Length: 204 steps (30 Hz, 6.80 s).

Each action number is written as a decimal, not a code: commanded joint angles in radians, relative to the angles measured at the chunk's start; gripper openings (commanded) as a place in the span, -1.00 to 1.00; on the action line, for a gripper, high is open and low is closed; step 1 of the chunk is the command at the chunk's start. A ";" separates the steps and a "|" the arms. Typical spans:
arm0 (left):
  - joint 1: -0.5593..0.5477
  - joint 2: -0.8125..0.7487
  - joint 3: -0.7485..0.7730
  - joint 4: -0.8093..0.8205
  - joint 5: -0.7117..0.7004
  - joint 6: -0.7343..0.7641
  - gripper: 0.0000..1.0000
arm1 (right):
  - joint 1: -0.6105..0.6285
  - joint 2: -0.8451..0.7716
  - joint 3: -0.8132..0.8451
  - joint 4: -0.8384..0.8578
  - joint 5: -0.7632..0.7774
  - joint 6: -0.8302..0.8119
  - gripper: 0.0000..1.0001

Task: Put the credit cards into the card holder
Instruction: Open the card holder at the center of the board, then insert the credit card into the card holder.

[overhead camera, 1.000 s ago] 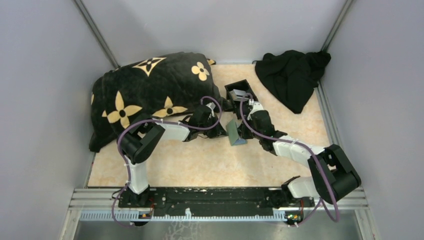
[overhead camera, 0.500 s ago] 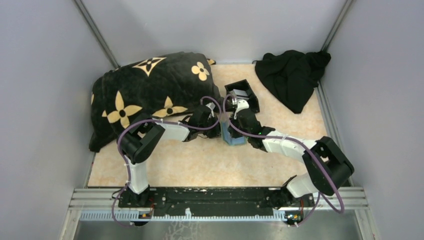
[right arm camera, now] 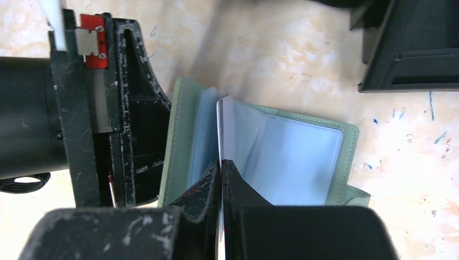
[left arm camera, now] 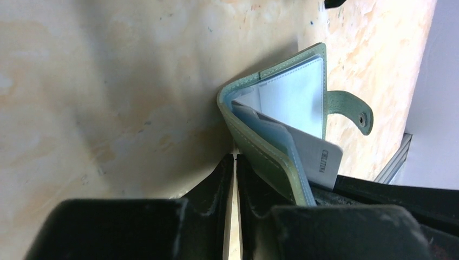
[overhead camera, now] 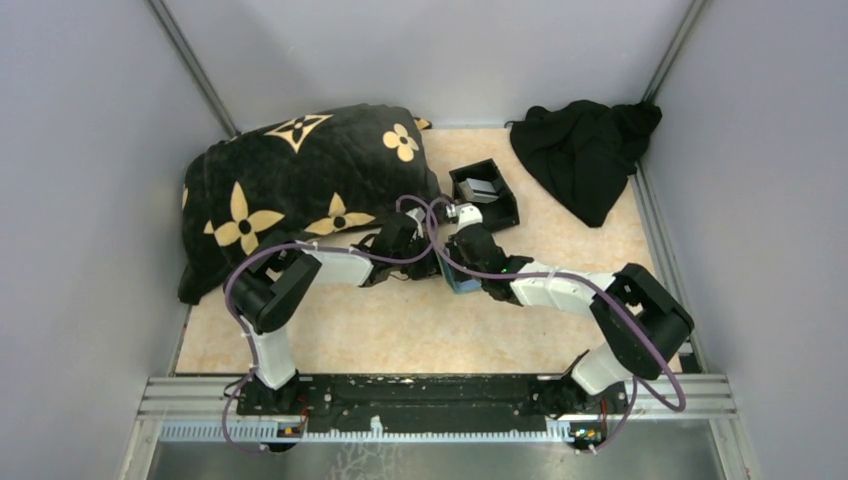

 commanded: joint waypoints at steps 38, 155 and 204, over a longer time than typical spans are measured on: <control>0.021 -0.260 -0.156 -0.478 -0.312 0.056 -0.58 | 0.265 -0.009 0.211 -0.219 0.202 0.012 -1.00; 0.193 -0.160 -0.219 -0.047 -0.088 0.124 -1.00 | -0.108 0.059 -0.122 0.335 -0.371 0.354 -1.00; 0.197 -0.114 -0.199 -0.227 -0.214 0.243 -1.00 | -0.213 0.240 -0.224 0.683 -0.501 0.557 -1.00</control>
